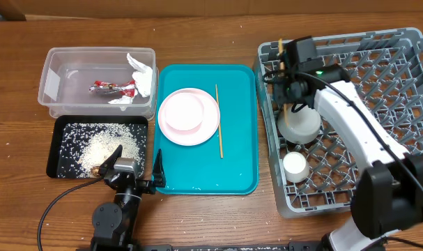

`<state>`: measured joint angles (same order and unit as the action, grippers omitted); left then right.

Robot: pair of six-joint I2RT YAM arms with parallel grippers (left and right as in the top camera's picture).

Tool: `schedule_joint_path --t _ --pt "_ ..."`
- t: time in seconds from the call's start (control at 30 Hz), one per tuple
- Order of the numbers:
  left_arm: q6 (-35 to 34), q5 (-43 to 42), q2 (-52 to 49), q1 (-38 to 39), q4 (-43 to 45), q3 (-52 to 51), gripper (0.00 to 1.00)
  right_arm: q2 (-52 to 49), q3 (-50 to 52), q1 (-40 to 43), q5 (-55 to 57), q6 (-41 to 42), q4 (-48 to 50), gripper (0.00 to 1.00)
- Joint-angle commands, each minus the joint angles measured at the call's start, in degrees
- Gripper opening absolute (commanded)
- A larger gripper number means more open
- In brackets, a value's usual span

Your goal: Sort waste into correct bins and load items into the dishwasher

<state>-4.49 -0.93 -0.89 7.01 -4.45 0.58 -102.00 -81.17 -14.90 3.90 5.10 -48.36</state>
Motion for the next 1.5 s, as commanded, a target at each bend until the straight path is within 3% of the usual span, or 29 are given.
schedule_joint_path --t 0.0,0.03,0.13,0.33,0.6,0.77,1.07,1.2,1.33,1.47 --pt "-0.83 -0.59 0.63 -0.24 0.17 -0.31 1.00 -0.46 0.13 -1.92 -2.71 -4.11 0.24 0.04" --pt "-0.83 -0.59 0.63 -0.24 0.17 -0.31 1.00 -0.44 -0.04 -2.45 -2.69 -4.11 0.22 0.08" --pt "-0.83 -0.59 0.63 -0.24 0.17 -0.31 1.00 -0.04 -0.66 -3.50 -2.54 -3.56 -0.70 0.37" --pt "-0.83 -0.59 0.63 -0.24 0.17 -0.31 1.00 2.73 -1.46 -8.00 -8.68 -2.14 -1.95 0.53" --pt "-0.83 -0.59 0.63 -0.24 0.17 -0.31 1.00 -0.52 0.66 -19.76 -9.92 7.39 -1.07 0.52" --pt "-0.83 -0.59 0.63 -0.24 0.17 -0.31 1.00 -6.78 1.33 -22.71 -4.68 7.06 -0.98 0.51" --pt "-0.83 -0.59 0.63 -0.24 0.17 -0.31 1.00 -16.87 1.33 -22.71 -5.40 2.60 -0.24 0.43" --pt "-0.83 -0.59 0.63 -0.24 0.17 -0.31 1.00 -17.11 1.29 -22.71 -5.44 1.49 -0.35 0.35" --pt "-0.83 -0.59 0.63 -0.24 0.17 -0.31 1.00 -16.81 0.98 -21.79 -5.05 2.62 -1.09 0.04" --pt "-0.83 -0.59 0.63 -0.24 0.17 -0.31 1.00 -14.67 -0.63 -19.67 -4.39 4.17 -2.38 0.04"
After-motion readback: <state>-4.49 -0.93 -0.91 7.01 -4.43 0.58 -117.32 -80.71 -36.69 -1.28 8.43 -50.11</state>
